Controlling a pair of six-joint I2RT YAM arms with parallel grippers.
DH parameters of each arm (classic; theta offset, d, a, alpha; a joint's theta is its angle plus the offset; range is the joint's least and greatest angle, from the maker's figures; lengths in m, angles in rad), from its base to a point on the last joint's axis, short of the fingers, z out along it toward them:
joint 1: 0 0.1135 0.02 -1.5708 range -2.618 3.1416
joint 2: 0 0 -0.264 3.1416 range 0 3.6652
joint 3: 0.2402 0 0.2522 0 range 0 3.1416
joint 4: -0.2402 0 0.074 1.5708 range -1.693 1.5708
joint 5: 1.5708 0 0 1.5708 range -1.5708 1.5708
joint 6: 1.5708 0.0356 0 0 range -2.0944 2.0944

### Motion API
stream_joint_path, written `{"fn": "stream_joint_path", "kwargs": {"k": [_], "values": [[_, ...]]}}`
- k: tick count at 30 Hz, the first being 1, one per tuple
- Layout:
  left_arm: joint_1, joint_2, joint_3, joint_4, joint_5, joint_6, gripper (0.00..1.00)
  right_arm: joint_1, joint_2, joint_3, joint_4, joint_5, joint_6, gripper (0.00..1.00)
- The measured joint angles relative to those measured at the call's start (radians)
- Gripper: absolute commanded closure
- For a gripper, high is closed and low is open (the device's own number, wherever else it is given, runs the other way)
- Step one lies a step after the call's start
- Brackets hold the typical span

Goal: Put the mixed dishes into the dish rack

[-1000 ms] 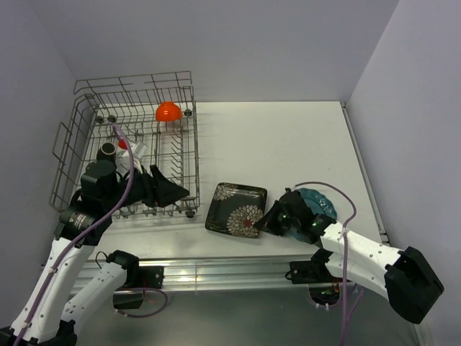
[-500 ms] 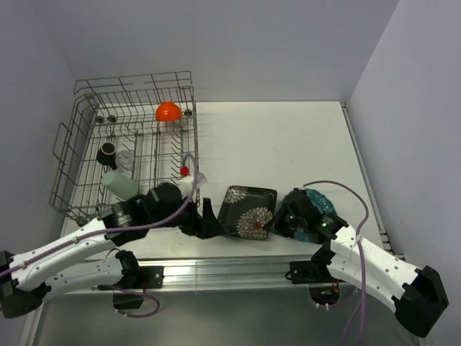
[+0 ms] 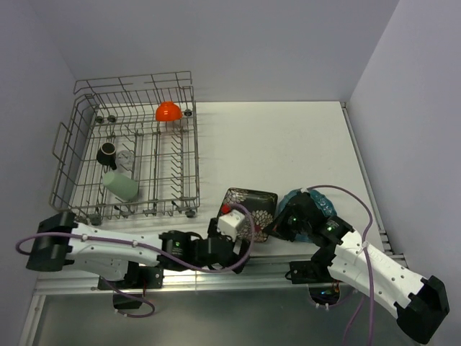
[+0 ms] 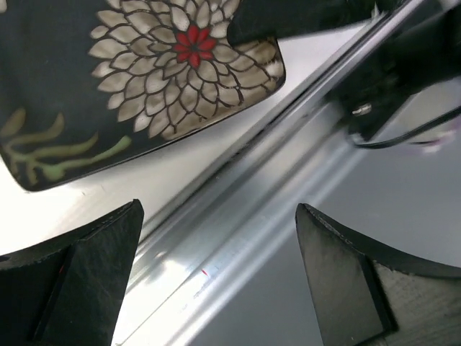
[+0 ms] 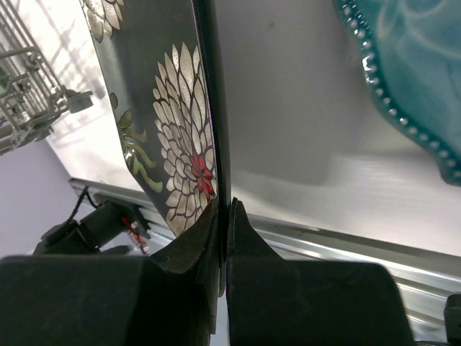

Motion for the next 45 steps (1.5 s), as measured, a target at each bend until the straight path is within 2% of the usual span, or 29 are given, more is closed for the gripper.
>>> {"fn": "stream_joint_path", "kwargs": {"k": [5,9,15,20,26,36,42,45], "values": [[-0.135,0.185,0.079,0.002,-0.212,0.095,0.05,0.0,-0.026,0.0,-0.001,-0.016,0.01,1.0],[-0.188,0.317,0.165,-0.055,-0.361,0.126,0.04,0.0,-0.048,0.0,-0.002,-0.027,0.02,1.0],[-0.204,0.431,0.219,-0.147,-0.501,0.152,0.02,0.0,-0.06,-0.002,-0.001,-0.043,0.031,1.0],[-0.204,0.461,0.235,-0.206,-0.574,0.151,0.02,0.0,-0.067,-0.002,-0.008,-0.053,0.031,1.0],[-0.204,0.504,0.264,-0.209,-0.616,0.196,0.02,0.0,-0.075,-0.002,-0.016,-0.066,0.035,1.0],[-0.13,0.52,0.225,-0.07,-0.59,0.347,0.04,0.0,-0.098,-0.002,-0.037,-0.092,0.035,1.0],[-0.1,0.489,0.187,-0.005,-0.545,0.441,0.14,0.0,-0.103,-0.002,-0.031,-0.116,0.039,1.0],[-0.098,0.489,0.187,0.016,-0.523,0.486,0.27,0.0,-0.101,-0.002,-0.027,-0.125,0.038,1.0]]}}
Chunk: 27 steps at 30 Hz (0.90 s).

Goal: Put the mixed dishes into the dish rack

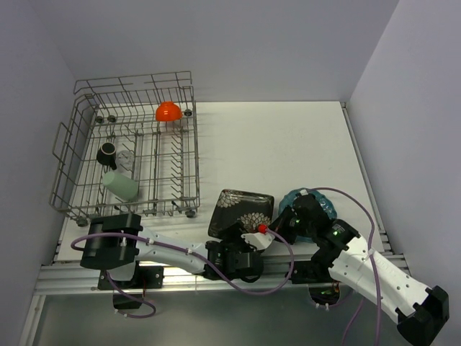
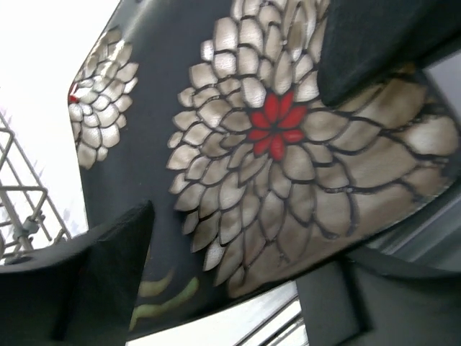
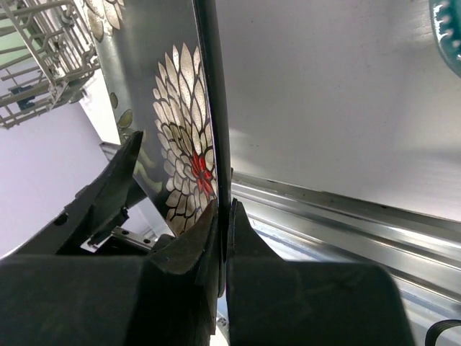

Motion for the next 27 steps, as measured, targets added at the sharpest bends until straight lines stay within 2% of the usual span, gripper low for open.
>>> {"fn": "stream_joint_path", "kwargs": {"k": [1,3,4,5,8,11,14,15,17,18,19,21,24,27], "values": [[0.0,0.0,0.0,0.008,0.006,0.011,0.4,0.0,0.002,0.0,0.002,-0.003,-0.002,1.0],[-0.001,0.0,0.0,0.016,0.022,0.046,0.52,0.0,0.009,0.002,0.015,-0.005,0.004,1.0],[-0.002,0.0,0.0,0.019,0.027,0.059,0.73,-0.002,0.012,0.005,0.019,-0.004,0.008,1.0],[-0.002,0.001,0.0,0.022,0.032,0.078,0.73,-0.005,0.017,0.01,0.021,-0.003,0.011,1.0],[0.002,0.008,0.002,0.026,0.037,0.105,1.0,-0.006,0.021,0.01,0.019,0.0,0.013,1.0],[0.006,0.019,0.011,0.025,0.045,0.109,1.0,-0.008,0.021,0.011,0.016,0.01,0.003,1.0],[0.011,0.021,0.018,0.026,0.065,0.104,1.0,-0.008,0.022,0.036,-0.016,0.025,-0.023,0.67],[0.017,0.019,0.022,0.027,0.08,0.084,1.0,-0.007,0.022,0.06,-0.028,0.03,-0.046,0.52],[0.034,0.008,0.021,0.021,0.107,0.055,1.0,-0.005,0.022,0.13,-0.062,0.03,-0.107,0.41],[0.042,-0.008,0.016,0.017,0.119,0.041,1.0,-0.005,0.024,0.165,-0.075,0.037,-0.13,0.25],[0.045,-0.024,0.013,0.01,0.125,0.072,1.0,-0.006,0.031,0.209,-0.084,0.042,-0.162,0.19],[0.052,-0.09,0.004,-0.025,0.089,0.023,1.0,-0.004,0.042,0.285,-0.092,0.049,-0.214,0.08],[0.076,-0.198,-0.031,-0.052,0.197,-0.031,1.0,-0.003,0.052,0.363,-0.111,0.053,-0.286,0.02],[0.074,-0.313,-0.064,-0.098,0.285,-0.066,1.0,-0.003,0.066,0.388,-0.14,0.052,-0.343,0.02]]}}
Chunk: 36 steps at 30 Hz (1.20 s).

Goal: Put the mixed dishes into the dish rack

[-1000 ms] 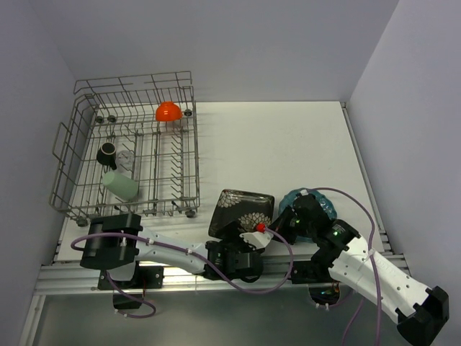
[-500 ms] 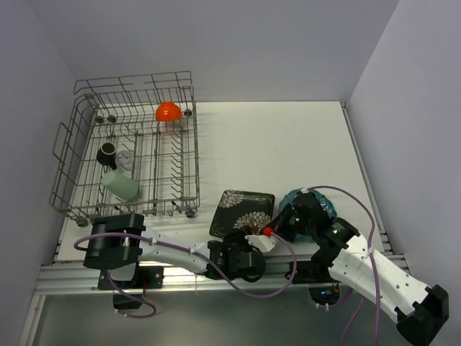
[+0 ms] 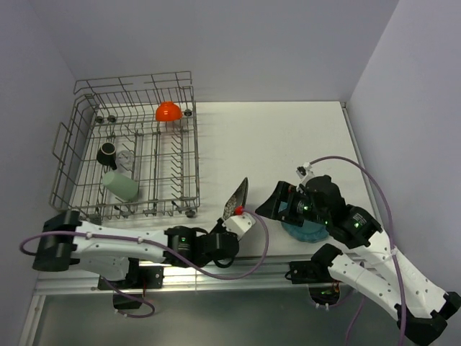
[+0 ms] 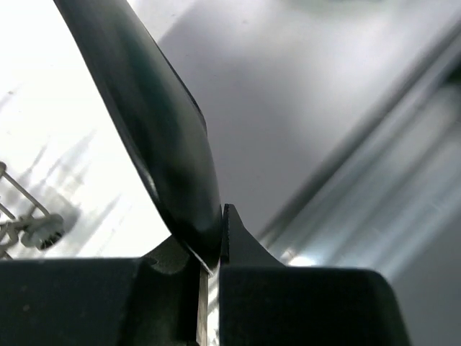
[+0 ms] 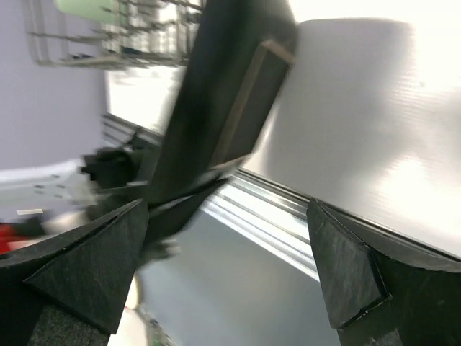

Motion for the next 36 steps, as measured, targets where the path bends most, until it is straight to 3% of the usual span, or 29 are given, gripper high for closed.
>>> {"fn": "stream_joint_path", "kwargs": {"k": [13,22,30,36], "values": [[-0.005,-0.538,-0.004,-0.106,0.253,-0.098,1.0,0.0,0.066,0.017,-0.01,-0.024,-0.168,0.04],[-0.003,-0.793,0.072,-0.224,0.39,-0.216,1.0,0.002,0.068,0.101,0.217,-0.317,-0.295,0.08],[-0.003,-0.991,0.04,-0.218,0.521,-0.308,1.0,0.036,0.246,0.182,0.462,-0.568,-0.372,0.12],[-0.003,-1.009,-0.001,-0.193,0.593,-0.344,1.0,0.038,0.331,0.193,0.575,-0.72,-0.383,0.19]]}}
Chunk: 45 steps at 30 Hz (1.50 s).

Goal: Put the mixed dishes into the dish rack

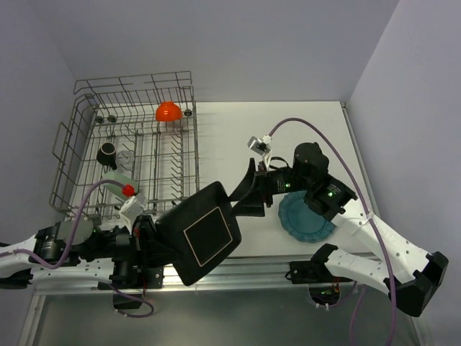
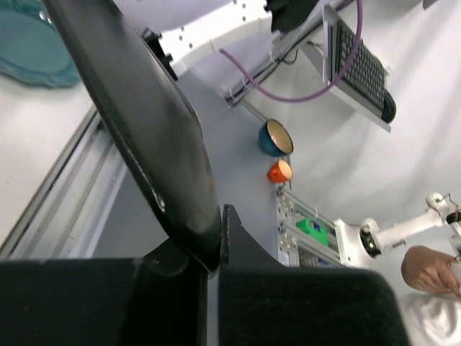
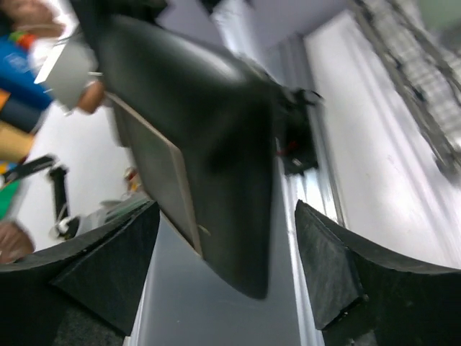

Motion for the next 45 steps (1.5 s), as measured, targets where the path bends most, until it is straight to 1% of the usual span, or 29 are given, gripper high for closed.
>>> {"fn": "stream_joint_path", "kwargs": {"k": [2,5,8,10,13,16,18,19,20,21,24,29,30,31,32,33,34,35,40,45], "values": [[0.0,0.004,-0.007,-0.001,0.018,-0.006,1.0,0.002,0.012,-0.003,0.099,-0.057,0.047,0.28],[-0.001,0.002,-0.008,0.023,0.053,-0.001,1.0,0.014,0.028,-0.023,0.272,-0.121,0.148,0.36],[-0.004,-0.01,-0.008,0.053,0.092,0.002,1.0,0.071,0.061,-0.026,0.415,-0.155,0.232,0.37],[-0.006,-0.02,-0.008,0.063,0.114,0.003,1.0,0.125,0.08,-0.026,0.474,-0.167,0.263,0.38],[-0.007,-0.029,-0.008,0.075,0.141,0.006,1.0,0.193,0.103,-0.035,0.552,-0.173,0.307,0.43],[-0.008,-0.029,-0.008,0.081,0.155,0.008,1.0,0.243,0.13,-0.072,0.687,-0.185,0.396,0.52],[-0.008,-0.029,-0.008,0.084,0.155,0.014,1.0,0.275,0.155,-0.083,0.744,-0.189,0.443,0.66],[-0.008,-0.03,-0.007,0.085,0.159,0.012,1.0,0.29,0.168,-0.085,0.758,-0.196,0.46,0.92],[-0.01,-0.034,-0.005,0.082,0.171,0.023,1.0,0.303,0.177,-0.086,0.768,-0.21,0.486,1.0],[-0.011,-0.043,-0.004,0.055,0.179,0.04,1.0,0.323,0.18,-0.082,0.809,-0.232,0.494,1.0],[-0.014,-0.051,0.008,0.079,0.208,0.045,1.0,0.357,0.185,-0.079,0.847,-0.185,0.528,1.0],[-0.014,-0.066,0.01,0.052,0.203,0.039,1.0,0.366,0.179,-0.079,0.801,-0.155,0.49,1.0],[-0.014,-0.069,0.01,0.046,0.202,0.038,0.97,0.37,0.174,-0.077,0.777,-0.143,0.472,1.0],[-0.014,-0.073,0.01,0.039,0.2,0.039,0.9,0.375,0.169,-0.076,0.747,-0.133,0.445,1.0],[-0.014,-0.077,0.01,0.029,0.198,0.041,0.7,0.379,0.163,-0.072,0.718,-0.124,0.422,1.0],[-0.014,-0.082,0.01,0.022,0.185,0.044,0.59,0.382,0.156,-0.068,0.69,-0.112,0.4,1.0],[-0.012,-0.087,0.011,0.023,0.141,0.025,0.49,0.384,0.149,-0.062,0.658,-0.103,0.364,1.0],[-0.008,-0.092,0.016,0.024,0.093,0.011,0.01,0.384,0.143,-0.061,0.616,-0.09,0.333,1.0],[-0.004,-0.159,0.036,0.001,-0.094,-0.058,0.01,0.389,0.141,-0.047,0.361,-0.008,0.156,1.0],[0.0,-0.249,0.035,-0.106,-0.278,-0.124,0.01,0.382,0.143,0.053,0.121,0.09,0.0,1.0]]}}
